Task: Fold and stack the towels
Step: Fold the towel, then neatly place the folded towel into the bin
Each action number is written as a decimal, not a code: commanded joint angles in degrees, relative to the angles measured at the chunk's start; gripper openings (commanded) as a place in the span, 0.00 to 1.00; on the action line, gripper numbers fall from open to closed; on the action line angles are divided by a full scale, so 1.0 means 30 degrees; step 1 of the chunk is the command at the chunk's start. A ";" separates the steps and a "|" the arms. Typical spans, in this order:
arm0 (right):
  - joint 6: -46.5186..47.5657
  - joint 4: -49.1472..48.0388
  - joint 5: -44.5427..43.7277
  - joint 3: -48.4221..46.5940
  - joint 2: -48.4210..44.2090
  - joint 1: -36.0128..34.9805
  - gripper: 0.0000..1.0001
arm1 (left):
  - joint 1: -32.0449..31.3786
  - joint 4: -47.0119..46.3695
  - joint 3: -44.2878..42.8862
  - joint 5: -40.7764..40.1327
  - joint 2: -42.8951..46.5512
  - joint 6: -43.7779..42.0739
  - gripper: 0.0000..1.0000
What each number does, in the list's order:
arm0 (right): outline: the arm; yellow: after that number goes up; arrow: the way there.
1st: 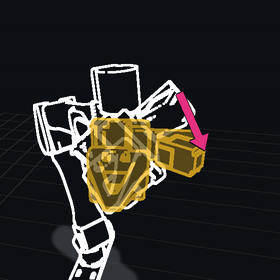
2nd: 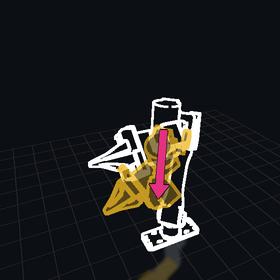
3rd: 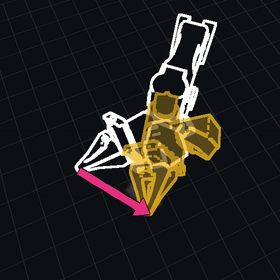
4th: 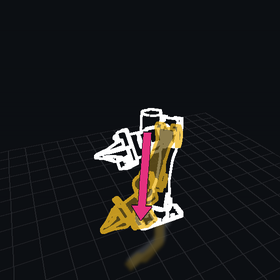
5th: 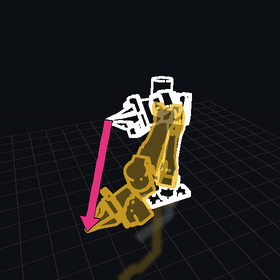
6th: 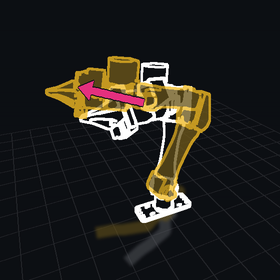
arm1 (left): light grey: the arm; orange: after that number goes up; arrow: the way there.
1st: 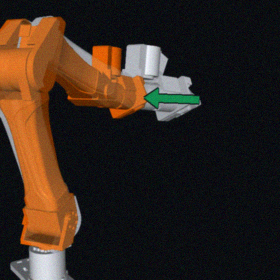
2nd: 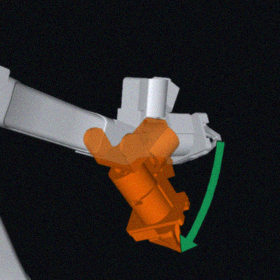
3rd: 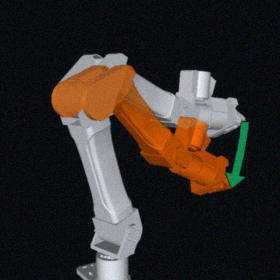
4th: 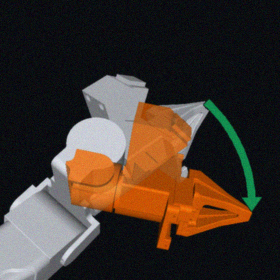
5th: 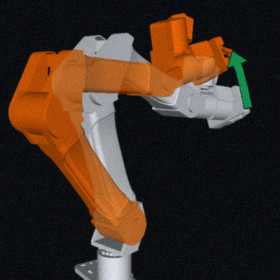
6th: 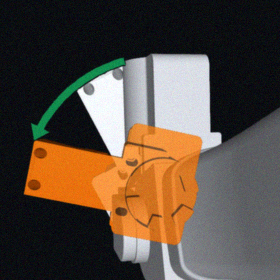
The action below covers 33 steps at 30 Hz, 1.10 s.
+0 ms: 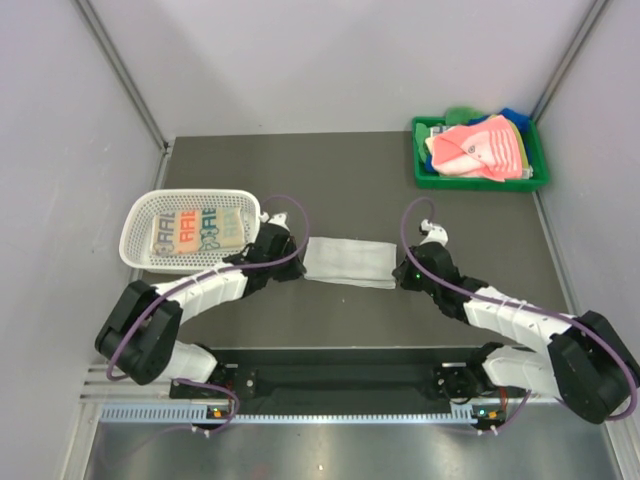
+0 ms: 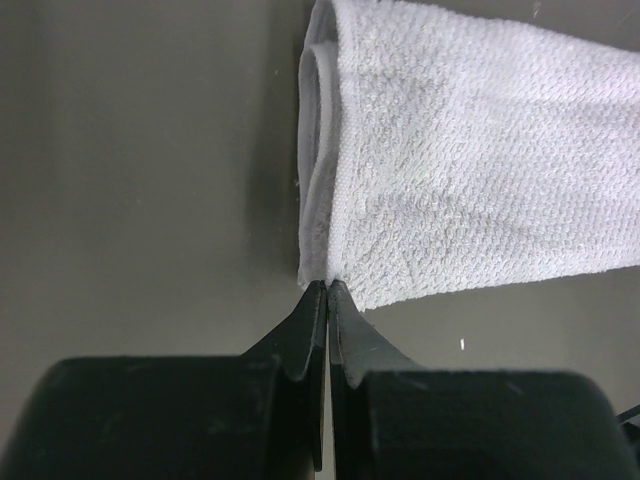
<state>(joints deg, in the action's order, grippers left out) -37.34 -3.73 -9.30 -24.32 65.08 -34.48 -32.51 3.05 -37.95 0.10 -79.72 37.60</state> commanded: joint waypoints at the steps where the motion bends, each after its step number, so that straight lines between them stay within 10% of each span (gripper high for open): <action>1: -0.0326 -0.0632 -0.0591 0.0399 -0.0336 -0.0459 0.00 | -0.0119 -0.0870 0.0522 -0.0121 0.0705 0.0296 0.00; 9: -0.0589 -0.1189 -0.0650 0.1045 -0.0072 -0.0548 0.01 | -0.0441 -0.1368 0.1050 -0.0121 0.0676 0.0531 0.01; 18: 0.0142 0.0887 -0.1789 -0.0066 -0.1417 -0.0548 0.34 | -0.0530 0.0267 0.0144 -0.1115 0.1874 -0.0141 0.40; 33: 0.1256 0.1390 -0.0885 -0.5399 0.2003 -0.1163 0.27 | -0.0413 0.3204 -0.4721 -0.2086 -0.2397 -0.0670 0.69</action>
<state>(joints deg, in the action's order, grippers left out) -34.98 2.85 -13.61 -37.32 67.26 -36.45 -33.89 9.74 -50.22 -6.70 -83.77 35.97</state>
